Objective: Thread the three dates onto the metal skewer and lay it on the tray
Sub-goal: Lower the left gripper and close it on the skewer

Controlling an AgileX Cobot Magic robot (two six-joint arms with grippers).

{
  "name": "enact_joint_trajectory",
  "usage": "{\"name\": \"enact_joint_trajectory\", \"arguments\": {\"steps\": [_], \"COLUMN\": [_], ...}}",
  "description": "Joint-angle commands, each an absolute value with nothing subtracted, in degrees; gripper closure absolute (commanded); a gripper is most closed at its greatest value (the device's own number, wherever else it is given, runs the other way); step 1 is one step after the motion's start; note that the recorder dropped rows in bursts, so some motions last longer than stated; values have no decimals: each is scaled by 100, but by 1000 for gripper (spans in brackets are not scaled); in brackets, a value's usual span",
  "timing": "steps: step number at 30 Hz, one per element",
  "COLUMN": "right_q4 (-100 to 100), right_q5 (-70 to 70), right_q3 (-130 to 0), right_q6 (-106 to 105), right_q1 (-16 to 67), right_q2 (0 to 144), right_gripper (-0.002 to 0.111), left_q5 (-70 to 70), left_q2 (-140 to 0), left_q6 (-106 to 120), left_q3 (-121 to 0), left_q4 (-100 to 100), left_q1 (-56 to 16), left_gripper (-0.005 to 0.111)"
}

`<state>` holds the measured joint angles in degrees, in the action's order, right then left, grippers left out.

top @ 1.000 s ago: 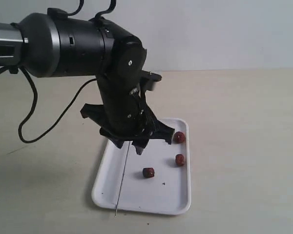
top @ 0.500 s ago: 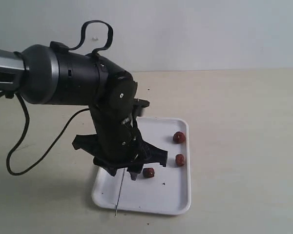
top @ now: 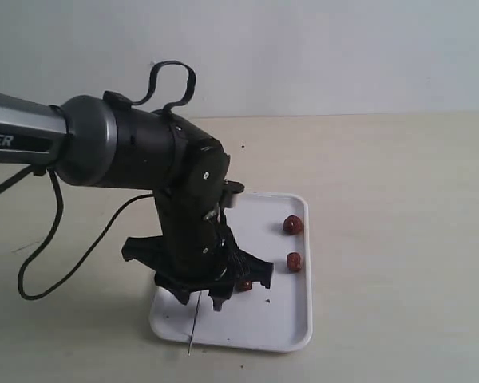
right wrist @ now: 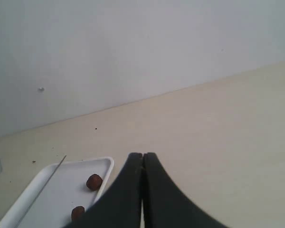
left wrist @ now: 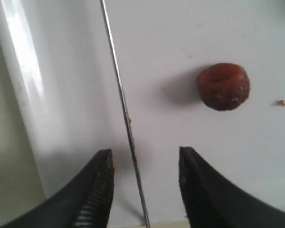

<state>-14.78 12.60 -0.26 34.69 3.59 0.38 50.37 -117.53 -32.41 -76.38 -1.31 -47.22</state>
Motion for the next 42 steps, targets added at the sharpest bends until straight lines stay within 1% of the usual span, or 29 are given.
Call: {"name": "enact_joint_trajectory", "arguments": {"steps": [1,14,42], "right_q4": [-1516,-1516,-1516], "right_q5": [1211,1211,1211], "right_q3": [0,0,0], "right_q6": [3410,3410,3410], "right_q1": [334,334,334], "right_q2": [0,0,0], "right_gripper": [108,108,108], "left_q5": [4962,4923,5115], "left_q2": [-11850,-11861,-11873], "left_q6": [-3324,-3345,-3307], "left_q3": [-7612,-7612,-7612], "left_q4": [-109,-96,41], "left_q1": [-4741,-4577,-4576], "left_gripper": [62,62,62]}}
